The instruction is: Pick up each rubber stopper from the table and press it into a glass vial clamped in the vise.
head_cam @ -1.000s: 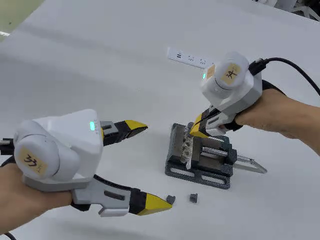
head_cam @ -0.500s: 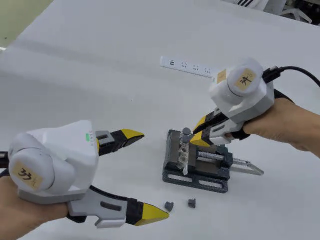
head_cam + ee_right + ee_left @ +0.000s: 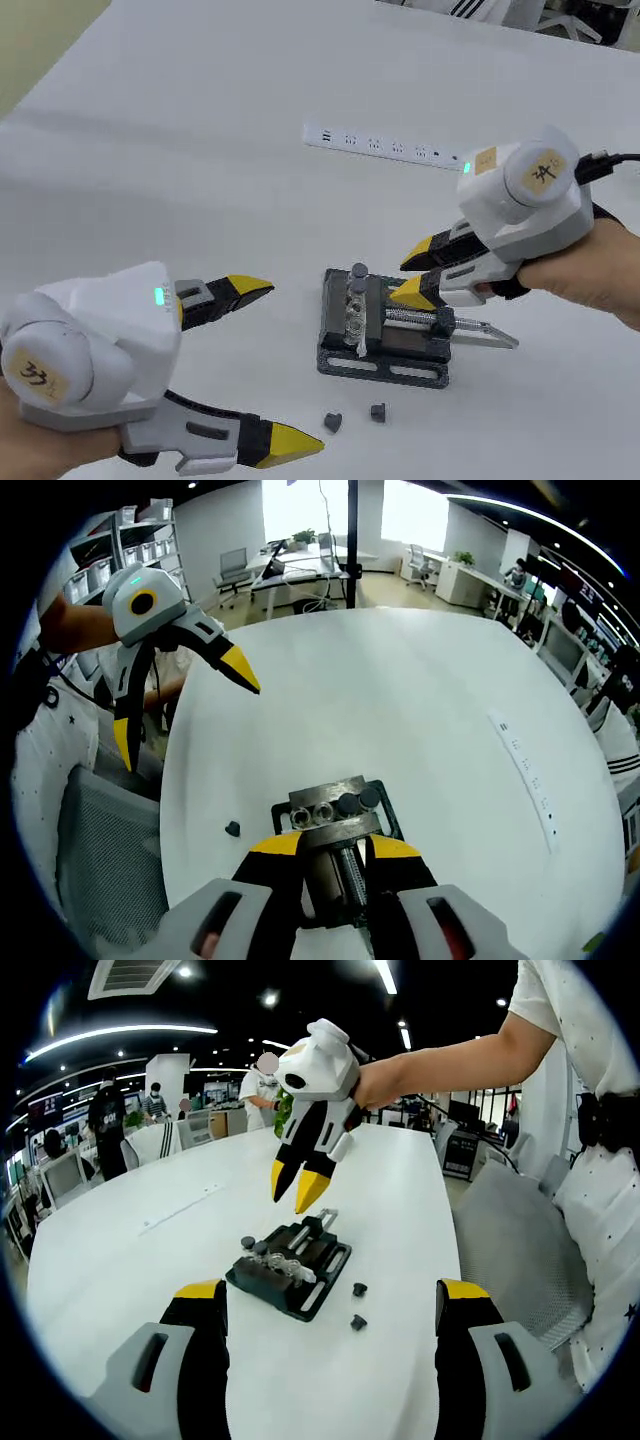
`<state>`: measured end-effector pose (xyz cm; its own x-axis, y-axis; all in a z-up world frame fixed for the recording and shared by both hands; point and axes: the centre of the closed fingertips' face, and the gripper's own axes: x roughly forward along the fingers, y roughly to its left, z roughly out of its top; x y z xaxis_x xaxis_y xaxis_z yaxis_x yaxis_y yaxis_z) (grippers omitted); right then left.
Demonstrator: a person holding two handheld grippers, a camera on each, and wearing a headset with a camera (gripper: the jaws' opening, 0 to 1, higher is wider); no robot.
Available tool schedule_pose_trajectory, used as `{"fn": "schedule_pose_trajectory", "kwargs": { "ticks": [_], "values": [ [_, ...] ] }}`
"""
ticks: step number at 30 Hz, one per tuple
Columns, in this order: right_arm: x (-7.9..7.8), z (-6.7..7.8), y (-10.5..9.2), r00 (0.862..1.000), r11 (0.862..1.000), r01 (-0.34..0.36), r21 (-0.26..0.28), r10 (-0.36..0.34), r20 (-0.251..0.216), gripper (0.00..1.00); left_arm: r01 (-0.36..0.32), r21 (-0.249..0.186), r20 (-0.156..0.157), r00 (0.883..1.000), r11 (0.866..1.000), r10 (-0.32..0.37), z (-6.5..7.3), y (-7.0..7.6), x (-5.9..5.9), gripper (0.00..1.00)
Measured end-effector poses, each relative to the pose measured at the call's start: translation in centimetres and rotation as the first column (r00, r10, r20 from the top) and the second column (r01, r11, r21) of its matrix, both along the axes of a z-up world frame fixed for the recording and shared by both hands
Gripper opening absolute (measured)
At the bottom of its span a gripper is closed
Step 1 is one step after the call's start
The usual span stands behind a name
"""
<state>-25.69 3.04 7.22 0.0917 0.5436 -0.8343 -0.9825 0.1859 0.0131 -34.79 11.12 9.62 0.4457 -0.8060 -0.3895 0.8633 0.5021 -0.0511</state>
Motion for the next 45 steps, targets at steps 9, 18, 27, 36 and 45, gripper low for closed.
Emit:
{"fn": "schedule_pose_trajectory", "kwargs": {
  "ticks": [9, 18, 27, 36, 45],
  "values": [
    [-1.1, 0.5, -2.8, 0.996, 0.992, 0.085, 0.089, -0.085, 0.002, 0.26, 0.054, 0.073, -0.013, 0.999, 0.996, -0.053, -1.8, -0.4, -0.5, 0.8],
    [-2.7, 0.5, -5.7, 0.989, 0.979, 0.145, 0.145, -0.147, 0.002, 0.35, 0.129, 0.161, -0.033, 0.992, 0.978, -0.125, -4.3, -0.8, -0.9, 0.68],
    [-4.6, 0.5, -7.0, 0.985, 0.963, 0.169, 0.209, -0.173, 0.0, 0.46, 0.211, 0.253, -0.044, 0.978, 0.944, -0.206, -6.5, -1.5, -0.8, 0.52],
    [-6.2, 0.0, -7.7, 0.983, 0.949, 0.182, 0.258, -0.184, -0.016, 0.54, 0.302, 0.341, -0.049, 0.951, 0.89, -0.304, -8.6, -2.4, -1.0, 0.34],
    [-6.7, 0.0, -9.0, 0.972, 0.93, 0.228, 0.289, -0.232, -0.021, 0.56, 0.383, 0.413, -0.057, 0.917, 0.826, -0.396, -10.5, -3.4, -1.3, 0.2]
  ]
}}
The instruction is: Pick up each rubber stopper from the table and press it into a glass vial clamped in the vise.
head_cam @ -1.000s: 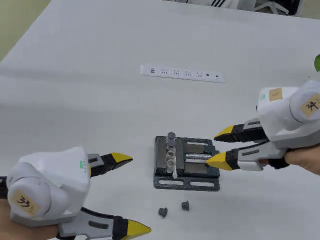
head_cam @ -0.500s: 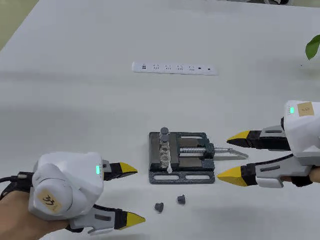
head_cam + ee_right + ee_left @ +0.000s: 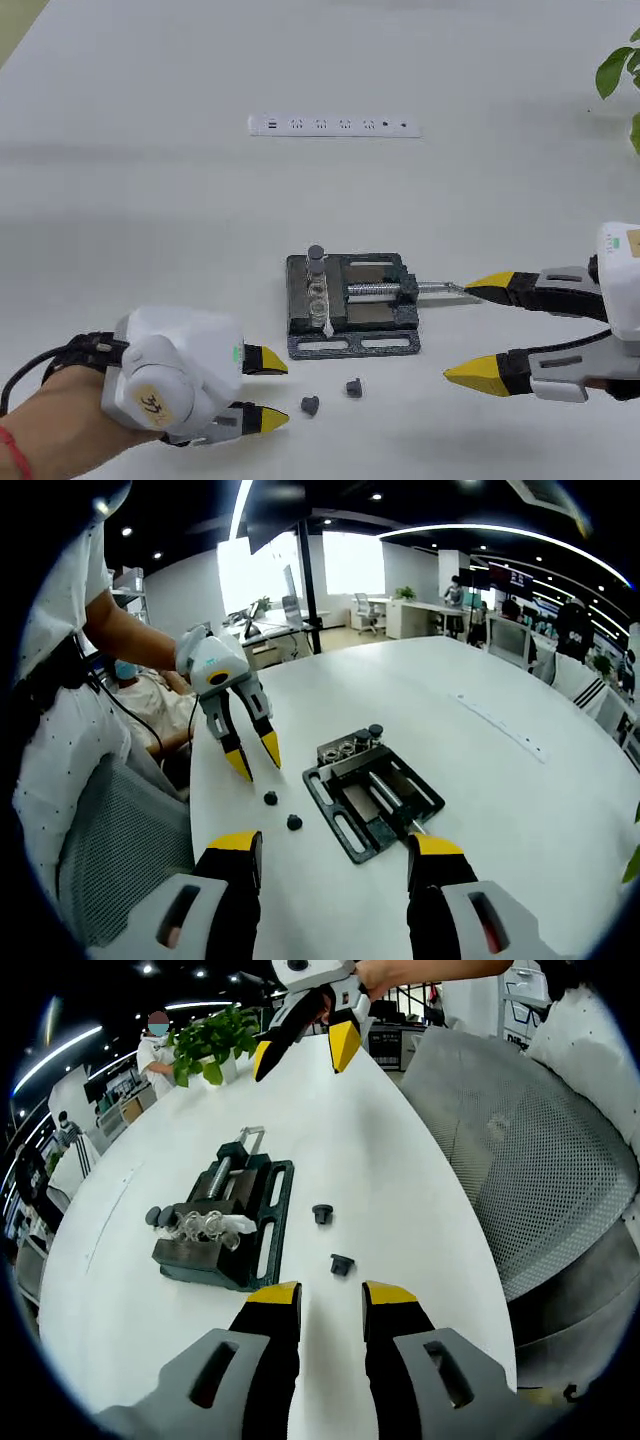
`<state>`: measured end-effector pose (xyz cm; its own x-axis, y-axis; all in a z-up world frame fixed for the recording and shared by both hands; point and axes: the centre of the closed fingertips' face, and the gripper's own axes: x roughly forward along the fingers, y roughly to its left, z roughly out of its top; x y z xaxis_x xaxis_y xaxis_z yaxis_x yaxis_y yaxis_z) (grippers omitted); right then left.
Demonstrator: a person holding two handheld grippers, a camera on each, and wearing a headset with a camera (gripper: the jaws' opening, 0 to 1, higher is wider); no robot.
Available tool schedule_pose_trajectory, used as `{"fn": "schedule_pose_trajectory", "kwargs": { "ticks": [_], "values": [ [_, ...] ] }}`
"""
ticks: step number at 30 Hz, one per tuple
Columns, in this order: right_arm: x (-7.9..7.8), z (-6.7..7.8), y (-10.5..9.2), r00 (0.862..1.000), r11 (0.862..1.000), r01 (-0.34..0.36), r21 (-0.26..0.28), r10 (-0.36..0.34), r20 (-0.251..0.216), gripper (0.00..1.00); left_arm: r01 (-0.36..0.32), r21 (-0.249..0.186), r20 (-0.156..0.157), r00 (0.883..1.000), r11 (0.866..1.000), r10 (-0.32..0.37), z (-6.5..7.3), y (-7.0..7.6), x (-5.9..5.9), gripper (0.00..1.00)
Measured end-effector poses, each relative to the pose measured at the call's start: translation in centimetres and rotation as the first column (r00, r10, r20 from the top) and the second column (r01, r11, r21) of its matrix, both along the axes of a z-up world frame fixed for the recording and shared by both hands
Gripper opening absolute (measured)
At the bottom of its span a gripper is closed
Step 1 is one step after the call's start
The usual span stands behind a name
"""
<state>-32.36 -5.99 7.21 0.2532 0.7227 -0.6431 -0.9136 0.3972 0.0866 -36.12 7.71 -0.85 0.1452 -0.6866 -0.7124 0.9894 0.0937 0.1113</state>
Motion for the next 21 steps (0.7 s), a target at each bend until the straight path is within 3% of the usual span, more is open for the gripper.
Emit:
{"fn": "schedule_pose_trajectory", "kwargs": {
  "ticks": [5, 21],
  "values": [
    [0.1, 0.1, -0.6, 1.0, 1.0, 0.023, 0.005, -0.023, 0.003, 0.55, 0.049, 0.027, 0.008, 0.999, 0.998, -0.05, -1.1, -0.4, 0.0, 0.16],
    [0.5, 0.2, -1.7, 0.998, 0.998, 0.062, 0.014, -0.062, 0.005, 0.54, 0.099, 0.054, 0.002, 0.995, 0.994, -0.099, -2.2, -1.4, 0.0, 0.08]
  ]
}}
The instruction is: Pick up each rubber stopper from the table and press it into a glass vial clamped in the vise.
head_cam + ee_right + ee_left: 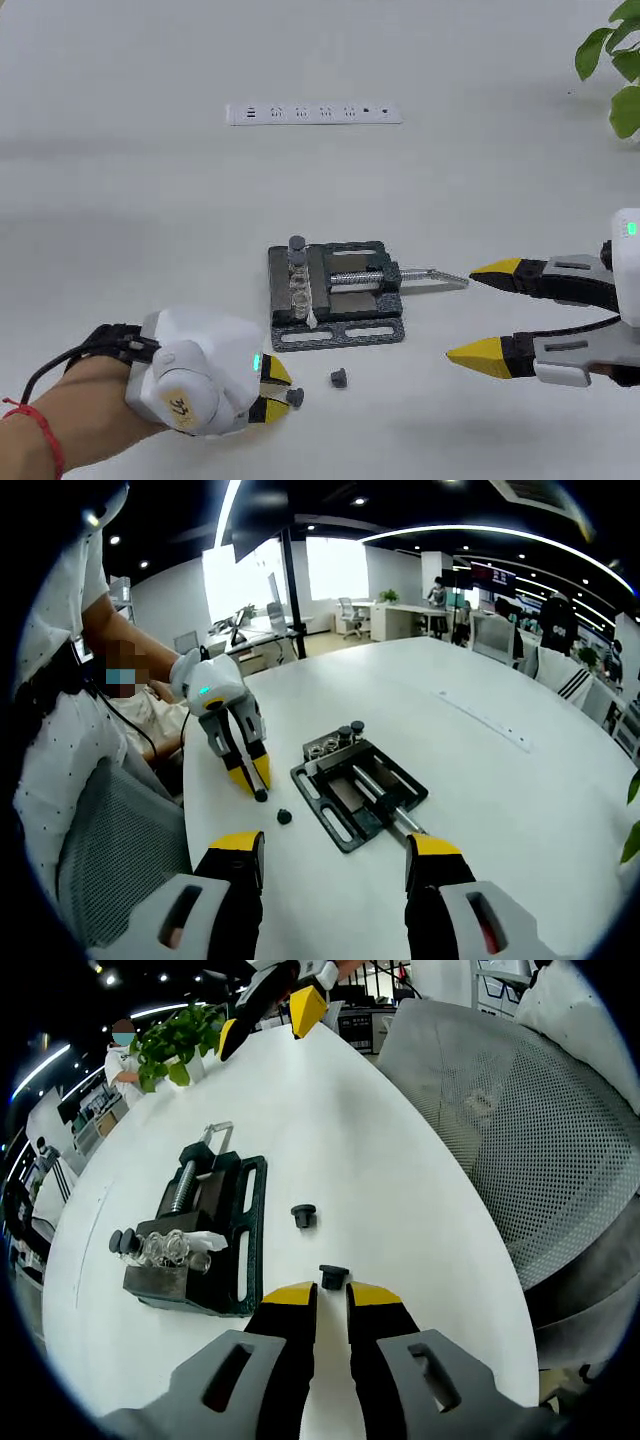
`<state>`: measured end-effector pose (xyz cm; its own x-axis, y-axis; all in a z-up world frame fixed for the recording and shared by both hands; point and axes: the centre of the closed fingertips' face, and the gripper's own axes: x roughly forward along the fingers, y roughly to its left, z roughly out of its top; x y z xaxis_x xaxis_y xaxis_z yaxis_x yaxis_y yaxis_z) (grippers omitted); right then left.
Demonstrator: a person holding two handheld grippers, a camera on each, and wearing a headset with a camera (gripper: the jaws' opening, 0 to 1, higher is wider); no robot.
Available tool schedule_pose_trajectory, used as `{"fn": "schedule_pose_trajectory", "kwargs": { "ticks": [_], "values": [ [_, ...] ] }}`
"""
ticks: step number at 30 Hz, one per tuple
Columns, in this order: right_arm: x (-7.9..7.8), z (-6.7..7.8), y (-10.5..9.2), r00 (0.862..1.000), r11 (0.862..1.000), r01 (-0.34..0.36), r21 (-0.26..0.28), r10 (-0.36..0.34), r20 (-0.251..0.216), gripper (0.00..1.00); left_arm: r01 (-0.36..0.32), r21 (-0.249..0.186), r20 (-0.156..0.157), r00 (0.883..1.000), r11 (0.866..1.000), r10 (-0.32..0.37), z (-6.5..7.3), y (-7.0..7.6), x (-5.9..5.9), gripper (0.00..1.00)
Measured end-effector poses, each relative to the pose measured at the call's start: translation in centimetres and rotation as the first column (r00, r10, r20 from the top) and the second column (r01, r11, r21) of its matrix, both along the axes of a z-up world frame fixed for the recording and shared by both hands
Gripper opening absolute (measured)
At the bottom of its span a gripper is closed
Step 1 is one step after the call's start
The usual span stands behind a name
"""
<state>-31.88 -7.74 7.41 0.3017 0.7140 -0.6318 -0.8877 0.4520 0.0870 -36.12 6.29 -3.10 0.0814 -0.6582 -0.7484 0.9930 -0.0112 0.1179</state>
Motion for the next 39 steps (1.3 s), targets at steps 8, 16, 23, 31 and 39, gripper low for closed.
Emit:
{"fn": "schedule_pose_trajectory", "kwargs": {
  "ticks": [8, 16, 23, 31, 39],
  "values": [
    [0.0, -0.2, 0.0, 1.0, 1.0, 0.0, 0.004, 0.0, -0.006, 0.53, -0.001, 0.007, 0.0, 1.0, 1.0, 0.001, -0.1, -0.1, 0.1, 0.05],
    [-0.1, -0.3, 0.5, 1.0, 1.0, -0.007, 0.006, 0.007, -0.01, 0.52, -0.003, 0.007, 0.004, 1.0, 1.0, 0.003, -0.1, -0.1, 0.1, 0.04],
    [-0.3, -0.1, 1.4, 1.0, 1.0, -0.025, 0.009, 0.025, -0.009, 0.52, -0.037, -0.014, -0.005, 0.999, 0.999, 0.037, 0.0, -0.4, -0.1, 0.04],
    [-0.8, 0.7, 3.1, 0.997, 0.997, -0.075, 0.019, 0.076, -0.008, 0.5, -0.194, -0.147, -0.076, 0.98, 0.97, 0.184, 2.2, -1.1, 0.2, 0.04],
    [-1.0, 3.0, 5.7, 0.984, 0.984, -0.178, 0.024, 0.178, 0.015, 0.46, -0.349, -0.317, -0.155, 0.936, 0.882, 0.315, 6.9, -1.9, 1.0, 0.04]
  ]
}}
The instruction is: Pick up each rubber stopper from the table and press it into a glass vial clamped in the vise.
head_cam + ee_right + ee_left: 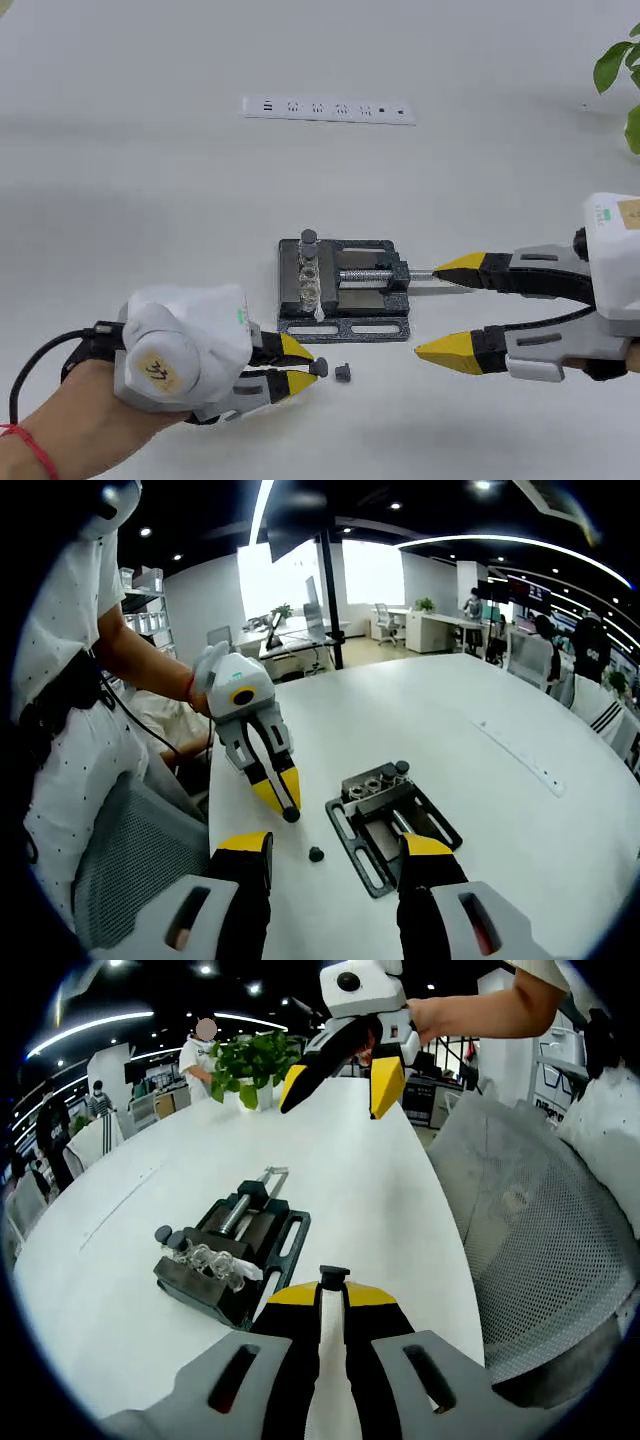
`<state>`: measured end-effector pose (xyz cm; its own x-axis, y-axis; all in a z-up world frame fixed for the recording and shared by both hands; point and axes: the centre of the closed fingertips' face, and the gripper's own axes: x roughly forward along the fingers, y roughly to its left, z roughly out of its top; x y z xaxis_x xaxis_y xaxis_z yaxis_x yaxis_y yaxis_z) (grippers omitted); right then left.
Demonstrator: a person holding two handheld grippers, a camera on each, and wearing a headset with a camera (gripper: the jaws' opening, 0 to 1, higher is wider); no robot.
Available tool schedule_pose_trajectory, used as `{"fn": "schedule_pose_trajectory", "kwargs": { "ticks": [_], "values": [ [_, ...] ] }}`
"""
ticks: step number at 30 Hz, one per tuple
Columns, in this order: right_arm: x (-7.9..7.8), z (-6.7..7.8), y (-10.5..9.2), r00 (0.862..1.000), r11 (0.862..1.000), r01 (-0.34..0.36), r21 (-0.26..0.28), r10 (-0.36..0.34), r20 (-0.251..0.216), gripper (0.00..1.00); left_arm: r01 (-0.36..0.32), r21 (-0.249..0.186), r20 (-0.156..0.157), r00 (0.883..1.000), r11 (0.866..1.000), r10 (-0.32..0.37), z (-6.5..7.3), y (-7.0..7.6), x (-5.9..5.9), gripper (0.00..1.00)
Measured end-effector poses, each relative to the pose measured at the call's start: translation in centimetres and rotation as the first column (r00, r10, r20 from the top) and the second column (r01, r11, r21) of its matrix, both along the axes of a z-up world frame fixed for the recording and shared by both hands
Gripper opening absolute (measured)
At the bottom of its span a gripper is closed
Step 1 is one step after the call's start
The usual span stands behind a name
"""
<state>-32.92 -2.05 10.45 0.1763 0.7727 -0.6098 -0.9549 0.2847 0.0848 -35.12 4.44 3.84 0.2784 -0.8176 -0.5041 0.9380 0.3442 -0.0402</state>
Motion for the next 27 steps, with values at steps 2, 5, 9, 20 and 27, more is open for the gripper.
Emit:
{"fn": "schedule_pose_trajectory", "kwargs": {
  "ticks": [2, 5, 9, 20, 27],
  "values": [
    [-0.2, 0.5, 0.8, 0.999, 0.999, -0.041, -0.008, 0.041, -0.001, 0.45, -0.026, -0.035, -0.002, 1.0, 0.999, 0.026, 1.2, -0.1, 0.1, 0.04],
    [-0.7, 1.0, 1.7, 0.994, 0.994, -0.105, -0.034, 0.105, -0.002, 0.42, -0.044, -0.086, 0.008, 0.999, 0.995, 0.045, 3.1, -0.4, 0.1, 0.04],
    [-1.4, 1.4, 3.2, 0.982, 0.98, -0.187, -0.062, 0.187, -0.005, 0.39, -0.058, -0.121, 0.022, 0.998, 0.991, 0.061, 5.1, -0.6, 0.0, 0.04],
    [-2.9, 2.6, 5.7, 0.943, 0.939, -0.334, -0.085, 0.333, -0.022, 0.24, -0.067, -0.191, 0.034, 0.997, 0.979, 0.075, 8.0, -0.6, -0.3, 0.04],
    [-3.7, 2.7, 6.4, 0.923, 0.918, -0.384, -0.096, 0.383, -0.03, 0.17, -0.064, -0.203, 0.044, 0.996, 0.977, 0.074, 8.8, -0.6, -0.3, 0.04]
  ]
}}
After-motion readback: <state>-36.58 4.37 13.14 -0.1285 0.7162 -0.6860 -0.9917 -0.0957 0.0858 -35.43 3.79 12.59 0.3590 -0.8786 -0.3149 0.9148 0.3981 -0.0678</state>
